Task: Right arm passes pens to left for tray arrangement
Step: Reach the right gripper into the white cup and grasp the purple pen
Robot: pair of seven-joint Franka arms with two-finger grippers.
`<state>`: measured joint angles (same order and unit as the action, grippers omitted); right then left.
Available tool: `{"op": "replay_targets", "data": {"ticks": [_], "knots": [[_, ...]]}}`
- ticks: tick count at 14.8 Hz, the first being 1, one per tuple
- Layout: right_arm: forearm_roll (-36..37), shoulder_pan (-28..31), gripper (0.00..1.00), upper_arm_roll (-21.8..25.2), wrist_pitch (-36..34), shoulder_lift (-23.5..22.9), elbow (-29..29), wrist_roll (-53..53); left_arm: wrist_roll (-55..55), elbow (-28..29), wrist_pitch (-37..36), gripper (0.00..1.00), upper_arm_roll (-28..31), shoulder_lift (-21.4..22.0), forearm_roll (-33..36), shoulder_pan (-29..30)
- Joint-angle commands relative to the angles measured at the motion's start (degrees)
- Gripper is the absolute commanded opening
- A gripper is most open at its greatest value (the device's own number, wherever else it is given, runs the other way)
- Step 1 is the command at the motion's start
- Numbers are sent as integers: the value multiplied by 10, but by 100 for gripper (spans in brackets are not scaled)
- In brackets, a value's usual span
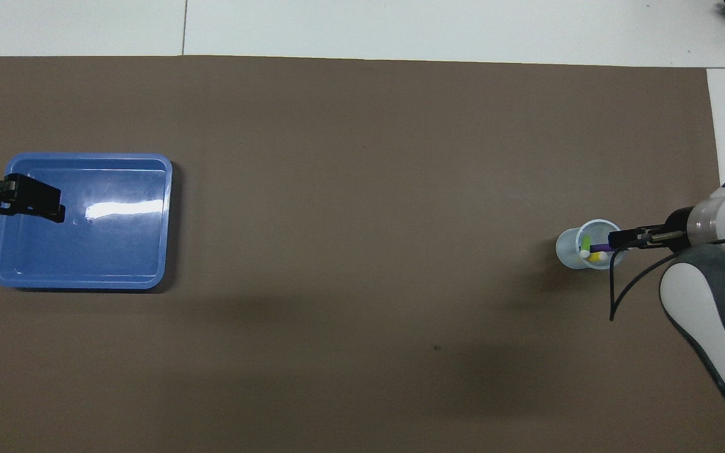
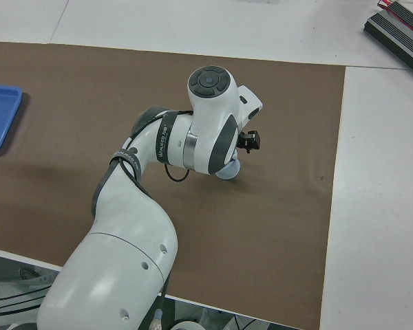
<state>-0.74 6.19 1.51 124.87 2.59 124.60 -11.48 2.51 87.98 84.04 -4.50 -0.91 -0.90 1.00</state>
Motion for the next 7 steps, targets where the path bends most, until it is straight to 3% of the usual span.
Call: {"op": "replay_targets", "data": {"ticks": [1, 7], "knots": [[2, 7, 99, -3, 11, -3, 9, -14, 6, 16, 6, 100, 1, 14, 12, -2], [2, 8, 96, -3, 31, 4, 31, -21, 6, 16, 6, 100, 1, 14, 12, -2]]}}
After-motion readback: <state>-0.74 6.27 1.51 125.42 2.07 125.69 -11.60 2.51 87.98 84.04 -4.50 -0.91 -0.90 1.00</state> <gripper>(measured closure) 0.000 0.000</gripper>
